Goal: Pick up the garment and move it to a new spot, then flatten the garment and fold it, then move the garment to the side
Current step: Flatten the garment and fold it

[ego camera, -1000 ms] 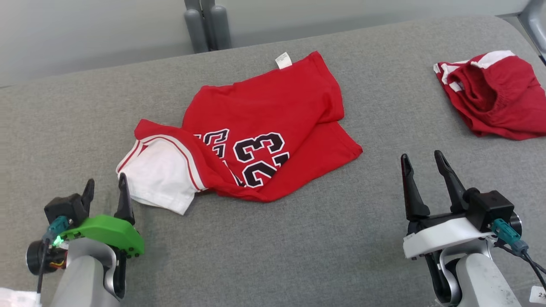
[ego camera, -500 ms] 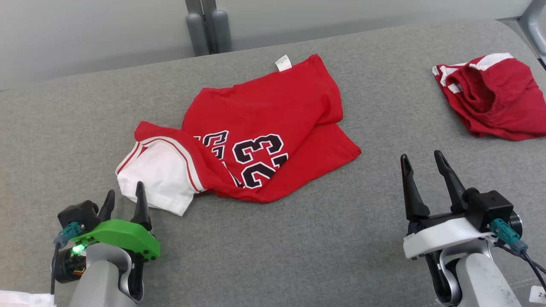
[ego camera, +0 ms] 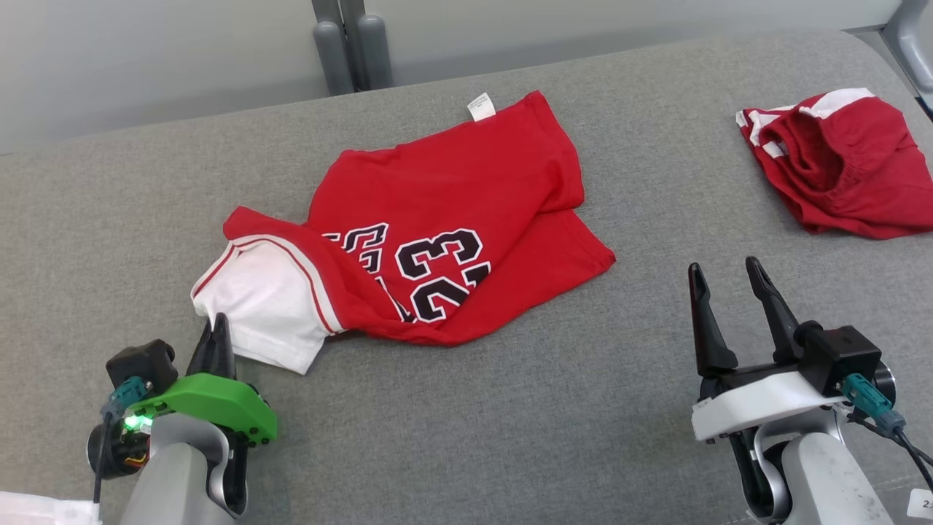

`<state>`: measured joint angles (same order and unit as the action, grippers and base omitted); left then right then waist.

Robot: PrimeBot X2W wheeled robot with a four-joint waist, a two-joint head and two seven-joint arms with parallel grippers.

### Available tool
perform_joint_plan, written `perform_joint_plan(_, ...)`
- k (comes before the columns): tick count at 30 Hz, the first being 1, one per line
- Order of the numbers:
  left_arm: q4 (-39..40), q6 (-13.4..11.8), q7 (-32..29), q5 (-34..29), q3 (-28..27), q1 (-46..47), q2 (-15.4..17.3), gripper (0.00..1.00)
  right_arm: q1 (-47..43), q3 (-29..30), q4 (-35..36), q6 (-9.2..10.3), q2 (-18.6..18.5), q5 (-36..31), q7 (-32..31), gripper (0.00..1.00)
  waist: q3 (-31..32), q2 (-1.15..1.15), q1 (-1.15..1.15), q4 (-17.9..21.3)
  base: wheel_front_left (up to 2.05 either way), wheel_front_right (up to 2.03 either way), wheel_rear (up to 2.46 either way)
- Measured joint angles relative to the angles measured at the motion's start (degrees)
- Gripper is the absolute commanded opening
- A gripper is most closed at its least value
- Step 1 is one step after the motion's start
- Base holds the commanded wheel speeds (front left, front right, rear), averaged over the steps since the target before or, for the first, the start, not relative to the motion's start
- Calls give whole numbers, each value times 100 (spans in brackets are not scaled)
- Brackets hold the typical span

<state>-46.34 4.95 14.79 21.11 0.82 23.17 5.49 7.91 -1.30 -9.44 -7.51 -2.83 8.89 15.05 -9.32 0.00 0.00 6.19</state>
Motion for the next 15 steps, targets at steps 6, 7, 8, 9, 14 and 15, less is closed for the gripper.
perform_joint_plan(6, 871, -120, 16, -89, 3, -628, -54, 0, -78, 45, -11, 0, 1, 14, 0, 100, 118, 0, 0, -133, 0, 0, 0)
perform_joint_plan(7, 1033, -140, 16, -91, 30, -820, -76, 0, -94, 68, -14, 0, 0, 14, 0, 100, 143, 0, 0, -166, 0, 0, 0)
perform_joint_plan(8, 1188, -155, 18, -91, 56, -1021, -98, 0, -114, 88, -14, 0, -2, 15, 0, 100, 168, 0, 0, -201, 0, 0, 0)
perform_joint_plan(9, 1341, -196, 4, -86, 80, -1233, -118, 0, -142, 99, -14, 0, 0, 16, 0, 100, 194, 0, 0, -239, 0, 0, 0)
perform_joint_plan(14, 2038, -375, -325, 97, 180, -2012, -194, 0, -244, 145, -16, 0, -1, 51, 1, 100, 306, 0, 0, -447, 0, 0, 0)
perform_joint_plan(15, 2117, -421, -394, 109, 216, -2129, -208, 0, -260, 135, -25, 0, 0, 53, 0, 100, 331, 0, 0, -496, 0, 0, 0)
